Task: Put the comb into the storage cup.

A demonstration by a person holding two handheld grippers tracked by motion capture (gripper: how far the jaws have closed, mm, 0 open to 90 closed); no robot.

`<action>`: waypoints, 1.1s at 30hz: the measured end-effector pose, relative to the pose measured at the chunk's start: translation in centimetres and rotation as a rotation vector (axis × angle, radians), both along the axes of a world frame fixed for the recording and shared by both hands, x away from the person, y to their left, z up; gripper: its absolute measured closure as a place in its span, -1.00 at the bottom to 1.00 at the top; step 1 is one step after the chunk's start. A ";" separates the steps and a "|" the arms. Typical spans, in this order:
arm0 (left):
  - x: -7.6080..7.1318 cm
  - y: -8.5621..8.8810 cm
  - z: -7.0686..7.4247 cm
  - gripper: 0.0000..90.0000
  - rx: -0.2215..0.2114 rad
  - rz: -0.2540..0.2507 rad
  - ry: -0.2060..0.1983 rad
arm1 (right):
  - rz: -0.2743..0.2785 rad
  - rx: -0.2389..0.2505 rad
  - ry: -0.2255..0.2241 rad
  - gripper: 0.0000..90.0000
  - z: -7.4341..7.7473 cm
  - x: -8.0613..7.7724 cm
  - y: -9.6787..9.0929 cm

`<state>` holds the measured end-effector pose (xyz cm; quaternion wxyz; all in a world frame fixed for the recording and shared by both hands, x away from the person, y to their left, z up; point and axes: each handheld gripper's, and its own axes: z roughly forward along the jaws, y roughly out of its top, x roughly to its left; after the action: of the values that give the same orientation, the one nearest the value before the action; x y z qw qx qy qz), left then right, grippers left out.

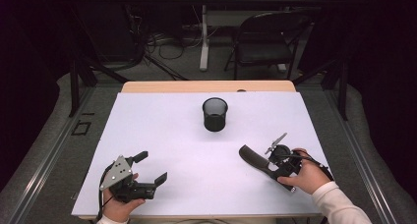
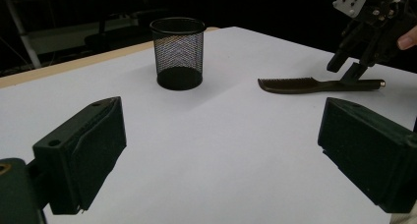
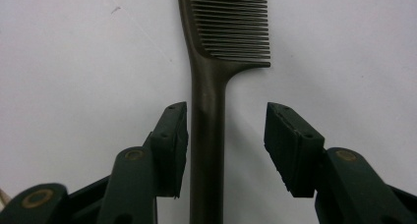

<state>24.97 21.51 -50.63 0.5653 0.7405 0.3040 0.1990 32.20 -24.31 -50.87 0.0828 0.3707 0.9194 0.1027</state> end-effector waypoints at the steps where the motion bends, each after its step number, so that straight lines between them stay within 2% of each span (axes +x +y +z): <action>1: 0.0 0.0 0.0 -0.90 -0.001 0.001 0.000 | 0.002 0.031 -0.027 0.17 -0.4 0.0 0.1; 2: 0.0 0.0 0.0 -0.90 -0.001 0.000 0.001 | 0.005 0.007 -0.010 0.18 -0.2 0.0 0.2; 3: 0.0 0.0 0.0 -0.90 0.000 0.001 0.000 | 0.005 0.012 -0.011 0.19 -0.3 0.1 0.3; 4: 0.0 0.0 0.0 -0.90 0.000 0.001 0.000 | 0.016 -0.030 0.007 0.20 -0.1 0.2 0.4; 5: 0.0 0.0 0.0 -0.90 0.001 0.001 -0.001 | 0.011 0.005 -0.014 0.21 -0.5 0.2 0.4; 6: 0.0 0.0 0.0 -0.90 0.001 0.001 -0.001 | 0.011 0.005 -0.014 0.21 -0.5 0.2 0.4; 9: 0.0 0.0 0.0 -0.90 -0.001 0.002 0.001 | 0.015 -0.017 0.002 0.25 -0.6 0.4 0.6; 11: 0.0 0.0 0.0 -0.90 -0.001 0.002 0.001 | 0.010 -0.001 -0.008 0.25 -0.8 0.4 0.7; 20: 0.0 0.0 0.0 -0.90 -0.001 0.004 0.001 | 0.020 -0.011 0.005 0.35 -1.0 0.7 0.9; 21: 0.0 0.0 0.0 -0.90 -0.001 0.004 0.001 | 0.020 -0.025 0.025 0.36 -0.9 0.7 1.0; 23: 0.0 0.1 0.0 -0.90 0.000 0.004 0.001 | 0.019 -0.011 0.017 0.37 -1.2 0.7 1.0; 30: 0.0 0.0 0.0 -0.90 -0.001 0.004 0.001 | 0.029 -0.019 0.027 0.42 -1.4 0.8 1.1; 33: 0.0 0.1 0.0 -0.90 -0.001 0.006 0.001 | 0.029 -0.042 0.052 0.45 -1.3 0.8 1.2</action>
<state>25.00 21.56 -50.66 0.5652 0.7394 0.3064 0.2000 33.02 -23.11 -52.17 0.0651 0.3580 0.9284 0.0750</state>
